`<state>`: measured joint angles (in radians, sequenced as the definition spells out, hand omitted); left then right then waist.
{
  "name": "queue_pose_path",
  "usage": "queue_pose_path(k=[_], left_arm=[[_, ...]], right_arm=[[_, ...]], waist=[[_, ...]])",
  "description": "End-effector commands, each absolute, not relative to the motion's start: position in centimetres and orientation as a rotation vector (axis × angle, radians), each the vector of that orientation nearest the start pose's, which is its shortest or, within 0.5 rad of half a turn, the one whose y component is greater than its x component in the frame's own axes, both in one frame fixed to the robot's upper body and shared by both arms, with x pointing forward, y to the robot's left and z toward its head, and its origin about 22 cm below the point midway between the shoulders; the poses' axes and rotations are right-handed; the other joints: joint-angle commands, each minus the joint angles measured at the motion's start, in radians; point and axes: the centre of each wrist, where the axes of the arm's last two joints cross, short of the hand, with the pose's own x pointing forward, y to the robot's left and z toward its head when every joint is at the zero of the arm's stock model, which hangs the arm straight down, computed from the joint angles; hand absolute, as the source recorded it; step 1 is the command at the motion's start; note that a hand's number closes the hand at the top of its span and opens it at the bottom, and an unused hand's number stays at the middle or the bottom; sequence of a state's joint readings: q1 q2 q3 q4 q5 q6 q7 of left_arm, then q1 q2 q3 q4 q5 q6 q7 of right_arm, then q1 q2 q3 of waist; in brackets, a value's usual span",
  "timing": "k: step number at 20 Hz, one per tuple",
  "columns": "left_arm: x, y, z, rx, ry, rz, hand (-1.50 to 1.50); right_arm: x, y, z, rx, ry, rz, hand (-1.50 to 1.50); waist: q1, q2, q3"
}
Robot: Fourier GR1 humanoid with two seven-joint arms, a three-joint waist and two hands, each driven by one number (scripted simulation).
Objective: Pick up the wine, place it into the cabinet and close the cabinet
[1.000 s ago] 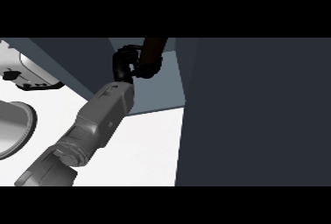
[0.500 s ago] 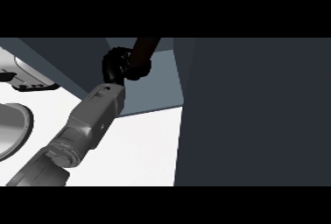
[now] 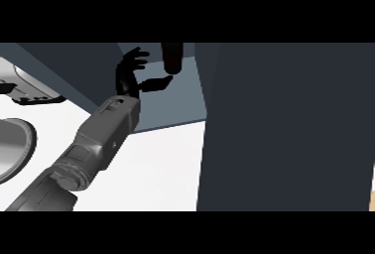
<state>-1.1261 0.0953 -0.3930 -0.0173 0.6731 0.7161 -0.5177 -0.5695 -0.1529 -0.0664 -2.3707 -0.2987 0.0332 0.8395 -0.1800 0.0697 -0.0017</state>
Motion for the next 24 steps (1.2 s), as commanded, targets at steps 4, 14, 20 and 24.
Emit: queue_pose_path(k=[4,14,20,24], left_arm=[[42.7,18.9,0.6,0.648,-1.527,0.042,-1.50],[43.0,20.5,1.2,0.596,-1.619,-0.100,-1.50],[43.9,16.2,3.3,0.232,-1.776,-0.087,-1.50],[44.3,16.0,4.6,-0.030,-1.882,-0.011,-1.50]], right_arm=[[18.2,-20.5,27.7,0.352,-2.037,0.372,-1.50],[17.9,-20.8,27.6,0.335,-2.023,0.352,-1.50],[17.9,-21.0,27.5,0.330,-2.021,0.315,-1.50],[17.6,-21.0,27.8,0.292,-2.012,0.307,-1.50]], waist=[[0.009,0.005,-0.004],[0.039,-0.017,-0.003],[0.072,-0.034,-0.002],[0.111,-0.050,-0.002]])
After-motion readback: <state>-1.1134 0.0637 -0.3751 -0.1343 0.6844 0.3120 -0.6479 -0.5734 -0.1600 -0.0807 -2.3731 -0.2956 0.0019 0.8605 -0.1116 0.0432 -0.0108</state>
